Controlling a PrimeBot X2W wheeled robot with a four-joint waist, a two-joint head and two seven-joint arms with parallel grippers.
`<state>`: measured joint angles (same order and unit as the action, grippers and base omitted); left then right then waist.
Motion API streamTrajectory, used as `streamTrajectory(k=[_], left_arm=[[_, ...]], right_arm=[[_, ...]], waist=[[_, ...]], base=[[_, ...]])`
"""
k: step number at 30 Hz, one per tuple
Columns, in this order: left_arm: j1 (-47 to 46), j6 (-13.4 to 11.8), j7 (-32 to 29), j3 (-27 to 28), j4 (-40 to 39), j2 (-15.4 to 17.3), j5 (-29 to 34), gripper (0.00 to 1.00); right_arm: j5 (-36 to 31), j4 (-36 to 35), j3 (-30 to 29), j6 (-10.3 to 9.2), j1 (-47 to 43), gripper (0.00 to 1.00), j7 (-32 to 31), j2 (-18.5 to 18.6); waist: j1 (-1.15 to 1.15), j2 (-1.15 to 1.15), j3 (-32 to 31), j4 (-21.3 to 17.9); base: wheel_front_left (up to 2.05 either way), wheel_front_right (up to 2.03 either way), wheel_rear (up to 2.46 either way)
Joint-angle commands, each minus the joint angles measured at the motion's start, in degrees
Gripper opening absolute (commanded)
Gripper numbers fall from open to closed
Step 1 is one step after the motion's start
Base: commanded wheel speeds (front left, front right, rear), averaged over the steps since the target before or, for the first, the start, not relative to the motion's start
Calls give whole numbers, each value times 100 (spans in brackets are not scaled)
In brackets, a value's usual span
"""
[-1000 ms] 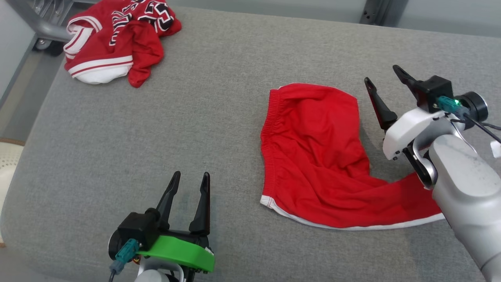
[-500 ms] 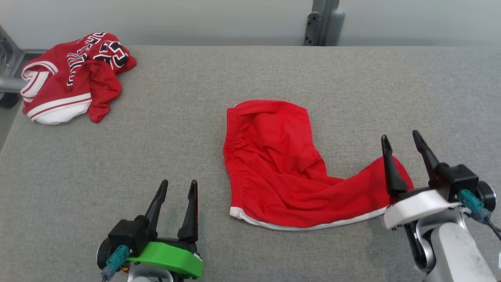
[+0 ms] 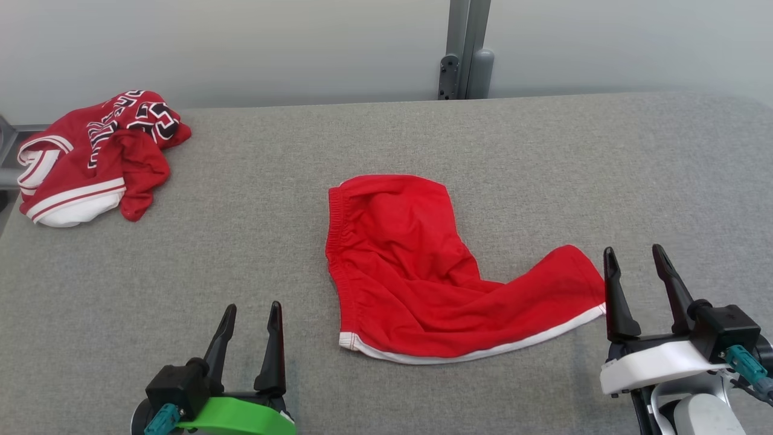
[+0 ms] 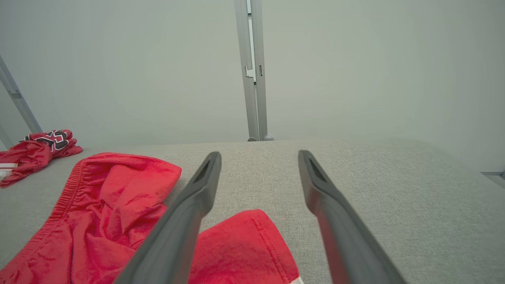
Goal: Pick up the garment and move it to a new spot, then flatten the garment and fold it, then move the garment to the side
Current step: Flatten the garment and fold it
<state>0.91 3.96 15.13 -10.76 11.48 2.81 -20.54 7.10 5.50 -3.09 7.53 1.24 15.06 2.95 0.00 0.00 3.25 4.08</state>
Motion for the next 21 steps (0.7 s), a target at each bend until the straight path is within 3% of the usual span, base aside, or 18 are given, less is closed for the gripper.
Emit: streamTrajectory(k=[1,11,21], left_arm=[[69,8,3,-2,-15,15,-1,100],[130,75,2,-230,164,15,134,100],[-293,304,1,-968,1266,139,409,100]], right_arm=[[82,8,41,-8,-89,100,17,-4],[100,127,224,-8,-159,100,17,-2],[-4,178,380,-8,-120,100,17,-1]], waist=[[0,0,-22,5],[0,0,-163,37],[0,0,-57,-183]], base=[[0,0,0],[0,0,0],[0,0,0]])
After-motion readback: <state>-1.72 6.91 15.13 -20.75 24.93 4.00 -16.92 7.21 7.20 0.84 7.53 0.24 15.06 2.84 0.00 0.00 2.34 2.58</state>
